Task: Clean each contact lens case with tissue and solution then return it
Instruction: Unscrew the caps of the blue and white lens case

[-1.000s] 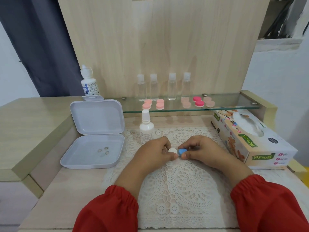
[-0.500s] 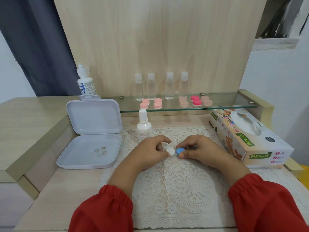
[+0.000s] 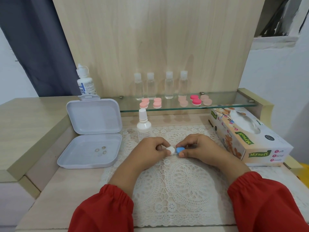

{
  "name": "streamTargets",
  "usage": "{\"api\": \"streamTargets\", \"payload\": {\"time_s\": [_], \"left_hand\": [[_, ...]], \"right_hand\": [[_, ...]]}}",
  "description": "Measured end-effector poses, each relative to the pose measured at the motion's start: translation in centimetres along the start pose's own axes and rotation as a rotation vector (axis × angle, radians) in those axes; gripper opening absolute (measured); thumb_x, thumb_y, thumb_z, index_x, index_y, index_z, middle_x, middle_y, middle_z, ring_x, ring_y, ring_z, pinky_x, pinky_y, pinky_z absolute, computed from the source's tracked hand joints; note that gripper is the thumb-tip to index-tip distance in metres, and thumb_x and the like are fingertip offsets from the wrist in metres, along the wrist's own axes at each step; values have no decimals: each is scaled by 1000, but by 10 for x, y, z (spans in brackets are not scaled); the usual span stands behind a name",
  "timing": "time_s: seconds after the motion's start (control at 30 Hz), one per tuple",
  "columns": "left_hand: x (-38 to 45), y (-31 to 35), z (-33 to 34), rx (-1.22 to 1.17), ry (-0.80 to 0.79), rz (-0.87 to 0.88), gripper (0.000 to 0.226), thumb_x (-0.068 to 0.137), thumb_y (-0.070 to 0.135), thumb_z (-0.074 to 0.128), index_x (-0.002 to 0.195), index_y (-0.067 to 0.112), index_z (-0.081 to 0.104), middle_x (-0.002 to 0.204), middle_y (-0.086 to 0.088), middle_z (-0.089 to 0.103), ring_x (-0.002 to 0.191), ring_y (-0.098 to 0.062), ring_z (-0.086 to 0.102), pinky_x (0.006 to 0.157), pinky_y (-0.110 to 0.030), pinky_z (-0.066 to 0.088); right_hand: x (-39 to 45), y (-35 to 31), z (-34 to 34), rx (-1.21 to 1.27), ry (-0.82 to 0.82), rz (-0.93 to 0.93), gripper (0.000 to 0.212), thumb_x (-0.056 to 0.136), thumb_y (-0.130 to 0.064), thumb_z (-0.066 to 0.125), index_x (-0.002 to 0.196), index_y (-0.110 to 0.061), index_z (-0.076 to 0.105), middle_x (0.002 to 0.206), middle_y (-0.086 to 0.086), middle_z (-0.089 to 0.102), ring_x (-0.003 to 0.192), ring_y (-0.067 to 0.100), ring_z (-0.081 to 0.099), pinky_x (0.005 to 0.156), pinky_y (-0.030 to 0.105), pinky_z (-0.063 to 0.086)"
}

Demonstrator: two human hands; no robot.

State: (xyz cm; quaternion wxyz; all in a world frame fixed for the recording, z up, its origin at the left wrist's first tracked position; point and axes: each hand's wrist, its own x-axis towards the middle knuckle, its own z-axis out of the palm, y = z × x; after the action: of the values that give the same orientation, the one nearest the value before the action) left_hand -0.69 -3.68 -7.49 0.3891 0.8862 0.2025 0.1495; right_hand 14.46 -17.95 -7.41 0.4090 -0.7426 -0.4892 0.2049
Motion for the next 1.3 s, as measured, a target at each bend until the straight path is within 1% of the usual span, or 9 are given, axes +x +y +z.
{"api": "streamTargets", "payload": {"time_s": [0.23,0.47,0.6,0.7,0.83,1.03,1.17,1.2,1.3], "left_hand": [[0,-3,-4,-50,-10,2,24,82,17,72,104,26,72,61,14,55,56,2,49,65,-19,43],[-2,0,2,35,26,-10,10,80,32,73,86,30,65,60,13,55,56,-3,52,62,-28,45],[-2,2,1,-86,80,-42,11,81,22,73,87,21,63,57,10,54,53,-5,50,61,-29,45],[0,-1,0,-5,147,-71,9,82,22,69,88,19,63,59,7,54,56,-9,50,61,-31,46],[-1,1,1,326,167,-77,15,89,28,61,100,18,62,77,7,56,73,-13,55,64,-28,44],[9,11,8,553,123,-35,32,98,35,45,117,17,63,108,-4,67,99,-21,60,83,-35,50],[7,12,6,406,112,-15,37,102,35,37,138,32,48,132,2,59,118,-18,54,95,-35,46],[4,9,3,311,110,-17,35,101,36,40,134,33,52,127,4,62,113,-16,57,94,-35,47],[-6,2,-2,145,47,-16,19,89,42,62,103,32,68,76,10,63,71,-9,57,76,-37,51]], "right_hand": [[0,1,0,8,-2,12,22,69,-23,85,88,-32,76,95,-1,68,93,21,62,93,43,49],[0,-1,0,-2,-8,9,24,70,-23,85,85,-38,75,95,-2,67,94,19,62,94,42,49],[-1,-1,0,-5,-9,4,23,70,-23,85,84,-39,75,95,-1,67,94,20,62,93,43,49],[-1,-1,-1,-20,-15,8,23,70,-25,85,85,-40,74,95,-2,67,94,19,61,93,41,49],[0,-2,-1,-24,-10,4,24,70,-25,85,84,-41,73,95,-4,67,94,18,61,93,40,49],[-1,-2,-1,-27,-13,13,25,69,-25,85,82,-43,72,95,-4,67,94,18,62,94,41,49],[-1,-3,-1,-29,-6,15,25,70,-24,85,82,-42,73,94,-4,67,94,18,62,93,41,49],[-1,-4,-1,-33,-5,13,25,70,-24,85,82,-41,73,94,-4,68,94,18,62,93,41,49],[-2,-5,0,-46,0,1,25,70,-25,85,82,-43,72,94,-4,67,94,18,62,93,41,49]]}}
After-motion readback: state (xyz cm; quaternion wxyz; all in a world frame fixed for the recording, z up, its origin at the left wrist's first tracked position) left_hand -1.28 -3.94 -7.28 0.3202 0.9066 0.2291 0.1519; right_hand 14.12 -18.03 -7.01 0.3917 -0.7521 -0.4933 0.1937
